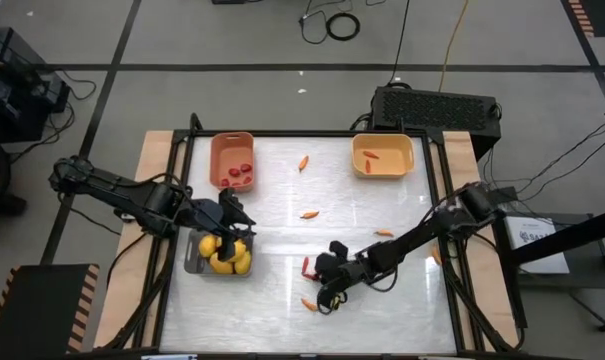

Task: Sort produce into baskets
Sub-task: Put the orange chili pepper into the yellow bin

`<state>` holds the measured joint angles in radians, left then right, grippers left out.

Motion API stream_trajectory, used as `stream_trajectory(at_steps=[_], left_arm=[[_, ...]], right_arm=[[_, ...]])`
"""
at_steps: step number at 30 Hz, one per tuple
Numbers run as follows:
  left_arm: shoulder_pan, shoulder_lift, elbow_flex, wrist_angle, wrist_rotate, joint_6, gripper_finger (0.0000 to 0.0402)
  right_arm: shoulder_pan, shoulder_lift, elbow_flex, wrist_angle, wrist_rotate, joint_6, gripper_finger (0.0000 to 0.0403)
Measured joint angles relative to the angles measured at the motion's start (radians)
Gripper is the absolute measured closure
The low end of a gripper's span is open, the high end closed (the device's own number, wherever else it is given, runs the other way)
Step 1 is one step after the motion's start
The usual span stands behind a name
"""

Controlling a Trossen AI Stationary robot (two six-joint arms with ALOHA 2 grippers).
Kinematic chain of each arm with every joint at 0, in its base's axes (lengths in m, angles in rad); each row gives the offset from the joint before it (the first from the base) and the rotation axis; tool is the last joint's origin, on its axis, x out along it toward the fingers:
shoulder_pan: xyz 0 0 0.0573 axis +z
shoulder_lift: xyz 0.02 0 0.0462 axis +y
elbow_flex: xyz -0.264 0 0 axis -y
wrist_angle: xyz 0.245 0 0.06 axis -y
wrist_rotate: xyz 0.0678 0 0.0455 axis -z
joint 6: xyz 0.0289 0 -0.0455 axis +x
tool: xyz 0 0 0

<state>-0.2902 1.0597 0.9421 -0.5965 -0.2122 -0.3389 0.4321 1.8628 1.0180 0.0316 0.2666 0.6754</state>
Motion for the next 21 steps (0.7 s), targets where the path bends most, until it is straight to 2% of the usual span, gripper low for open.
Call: stream_trajectory(at_steps=[8,15,21], left_arm=[[0.001,0.000,0.000,0.016,0.000,0.003,0.0267],[0.001,0.000,0.000,0.016,0.000,-0.005,0.0267],[0.001,0.000,0.000,0.063,-0.027,-0.047,0.0267]], right_arm=[[-0.115,-0.214,0.001,-0.097,0.011,0.058,0.0370],[-0.307,-0.452,0.002,-0.467,0.026,0.124,0.0381],[-0.508,-0.594,0.002,-0.764,0.129,0.124,0.0384]])
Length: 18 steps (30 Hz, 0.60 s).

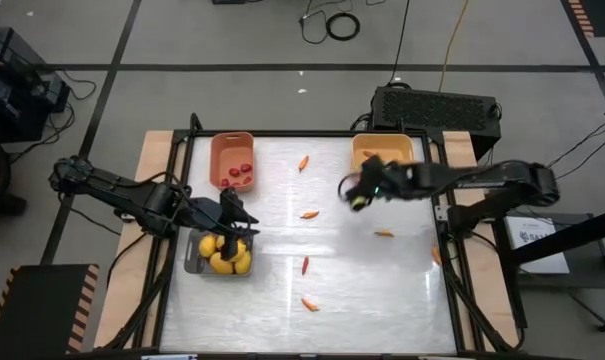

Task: Sort produce into baskets
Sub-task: Put the orange chili pepper into the yellow bin

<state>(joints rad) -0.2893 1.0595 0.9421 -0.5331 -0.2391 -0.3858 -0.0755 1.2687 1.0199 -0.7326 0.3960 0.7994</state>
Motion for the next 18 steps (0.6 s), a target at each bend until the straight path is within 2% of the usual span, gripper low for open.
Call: stream_trajectory(at_steps=[6,12,18], left_arm=[[0.000,0.000,0.000,0.072,-0.083,-0.038,0.0267],[0.007,0.000,0.000,0.133,-0.177,-0.110,0.0267],[0.030,0.000,0.000,0.173,-0.196,-0.177,0.0267]], right_arm=[[-0.203,-0.040,0.000,-0.209,0.049,-0.052,0.0382],[-0.331,-0.020,0.000,-0.231,0.047,-0.191,0.0355],[-0.428,0.006,0.000,-0.207,0.048,-0.306,0.0309]])
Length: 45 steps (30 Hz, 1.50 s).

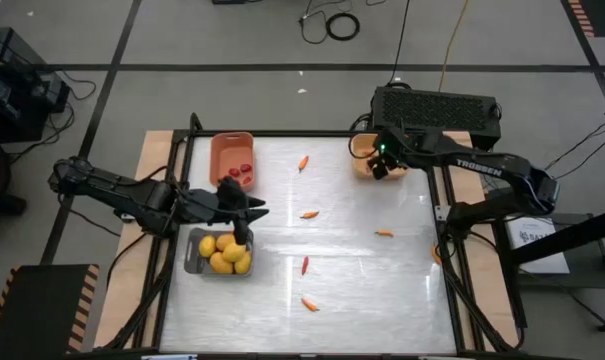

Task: Sort produce into baskets
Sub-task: Put the orange chili pepper into the yellow bin, then put the yellow chili pepper into the yellow bin

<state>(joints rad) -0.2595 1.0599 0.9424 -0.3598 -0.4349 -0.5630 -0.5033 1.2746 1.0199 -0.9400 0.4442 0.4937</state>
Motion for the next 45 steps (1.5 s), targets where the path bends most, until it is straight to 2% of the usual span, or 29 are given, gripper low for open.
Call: stream_trajectory(at_steps=[8,12,16,19,26,32,37,42,45], left_arm=[[0.004,0.000,0.000,0.011,-0.030,-0.033,0.0267],[0.004,0.000,0.000,0.008,-0.042,-0.028,0.0267],[0.004,0.000,0.000,0.006,-0.045,0.004,0.0267],[0.004,0.000,0.000,0.002,-0.045,0.031,0.0267],[0.004,0.000,0.000,-0.026,-0.044,0.082,0.0267],[0.004,0.000,0.000,-0.024,-0.044,0.132,0.0267],[0.004,0.000,0.000,-0.023,-0.044,0.134,0.0267],[0.004,0.000,0.000,-0.023,-0.044,0.133,0.0267],[0.004,0.000,0.000,-0.022,-0.043,0.128,0.0267]], right_arm=[[-0.047,0.011,0.000,0.006,-0.031,-0.074,0.0259],[-0.042,0.010,0.000,-0.002,-0.220,-0.090,0.0249],[-0.011,0.010,0.000,-0.100,-0.415,0.019,0.0249],[0.059,0.010,0.000,-0.228,-0.495,0.115,0.0252],[0.317,0.010,0.000,-0.424,-0.540,0.348,0.0259],[0.522,0.018,0.000,-0.443,-0.552,0.456,0.0259],[0.650,0.058,-0.020,-0.441,-0.543,0.516,0.0259],[0.711,0.109,-0.133,-0.396,-0.557,0.552,0.0259],[0.713,0.141,-0.203,-0.407,-0.613,0.556,0.0253]])
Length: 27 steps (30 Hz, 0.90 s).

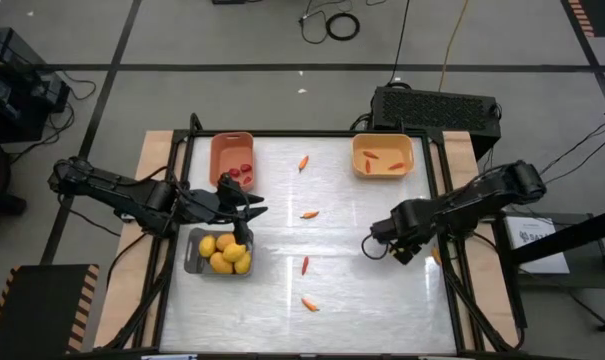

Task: Sort produce into baskets
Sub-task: Put the yellow chili pepper into the yellow bin

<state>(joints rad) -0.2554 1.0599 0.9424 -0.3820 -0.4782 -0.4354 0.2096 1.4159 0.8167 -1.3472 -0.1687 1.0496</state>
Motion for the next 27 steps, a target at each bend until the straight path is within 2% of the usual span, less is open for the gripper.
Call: stream_trajectory(at_steps=[5,10,14,21,27], left_arm=[[0.001,0.000,0.000,0.011,0.000,-0.003,0.0267],[0.001,0.000,0.000,0.017,0.000,-0.004,0.0267],[0.001,0.000,0.000,0.021,-0.001,-0.004,0.0267],[0.001,0.000,0.000,0.027,-0.001,-0.019,0.0267],[0.001,0.000,0.000,0.025,-0.002,-0.030,0.0267]], right_arm=[[-0.005,0.024,-0.074,-0.012,-0.045,-0.066,0.0221],[-0.006,0.054,-0.069,-0.014,-0.047,-0.088,0.0182],[0.005,0.089,-0.068,-0.006,-0.043,-0.056,0.0167],[0.064,0.103,-0.068,0.043,-0.045,0.148,0.0170],[0.201,0.103,-0.067,0.055,-0.042,0.394,0.0193]])
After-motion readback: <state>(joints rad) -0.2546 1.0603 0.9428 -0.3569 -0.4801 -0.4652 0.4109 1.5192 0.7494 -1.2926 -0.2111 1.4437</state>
